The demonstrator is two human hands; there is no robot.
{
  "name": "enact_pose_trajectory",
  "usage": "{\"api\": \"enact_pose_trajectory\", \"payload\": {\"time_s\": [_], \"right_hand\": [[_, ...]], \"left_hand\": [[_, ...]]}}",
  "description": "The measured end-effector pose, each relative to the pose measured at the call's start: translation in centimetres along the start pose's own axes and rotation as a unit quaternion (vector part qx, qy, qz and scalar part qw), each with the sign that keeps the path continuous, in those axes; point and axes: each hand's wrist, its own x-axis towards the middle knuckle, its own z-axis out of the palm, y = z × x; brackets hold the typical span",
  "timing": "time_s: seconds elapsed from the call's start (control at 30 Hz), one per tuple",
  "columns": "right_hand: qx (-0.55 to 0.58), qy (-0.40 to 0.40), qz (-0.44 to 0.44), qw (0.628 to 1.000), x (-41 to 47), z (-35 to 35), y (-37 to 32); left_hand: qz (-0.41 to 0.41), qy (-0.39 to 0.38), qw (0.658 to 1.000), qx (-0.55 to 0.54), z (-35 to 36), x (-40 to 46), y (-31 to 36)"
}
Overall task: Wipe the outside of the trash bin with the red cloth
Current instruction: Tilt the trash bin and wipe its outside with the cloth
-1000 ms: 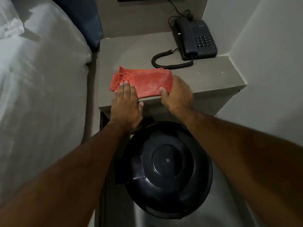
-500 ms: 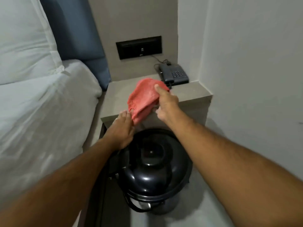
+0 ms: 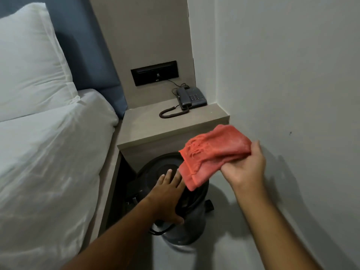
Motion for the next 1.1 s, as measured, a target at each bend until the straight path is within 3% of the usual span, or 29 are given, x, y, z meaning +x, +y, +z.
{"api": "enact_pose_trajectory", "payload": {"time_s": [0.1, 0.23, 0.37, 0.47, 0.63, 0.8, 0.97, 1.03, 1.1], "right_hand": [[-0.02, 0.016, -0.023, 0.999, -1.1, -4.2, -0.8], [-0.071, 0.09, -0.057, 0.992, -2.2, -9.1, -1.0], [-0.091, 0.178, -0.035, 0.979, -3.7, -13.2, -0.6], [-0.11, 0.209, -0.024, 0.971, -4.4, -14.8, -0.2], [-0.226, 0.222, -0.098, 0.943, -4.0, -16.3, 1.9], [-0.427, 0.197, -0.147, 0.87, -2.6, -18.2, 3.9], [-0.63, 0.186, -0.11, 0.746, -1.7, -24.1, 7.2], [-0.648, 0.171, -0.142, 0.728, -1.8, -25.3, 8.5], [-0.669, 0.209, -0.17, 0.693, -0.4, -24.4, 9.1]], "left_hand": [[-0.07, -0.038, 0.996, -0.038, 0.3, 0.5, 0.4], [-0.138, -0.034, 0.99, -0.018, 0.8, 1.3, 2.7], [-0.158, -0.052, 0.986, 0.011, -0.8, 2.4, 3.7], [-0.146, -0.016, 0.989, 0.005, -4.2, 2.7, 1.0], [-0.165, 0.015, 0.969, -0.185, -5.8, 1.7, -3.4], [-0.148, 0.078, 0.938, -0.303, -3.8, 1.2, -3.4], [-0.106, 0.107, 0.935, -0.321, -3.2, 1.0, -3.2], [-0.091, 0.114, 0.938, -0.314, -3.4, 1.0, -2.7], [-0.089, 0.109, 0.943, -0.302, -3.7, 1.3, -2.4]]}}
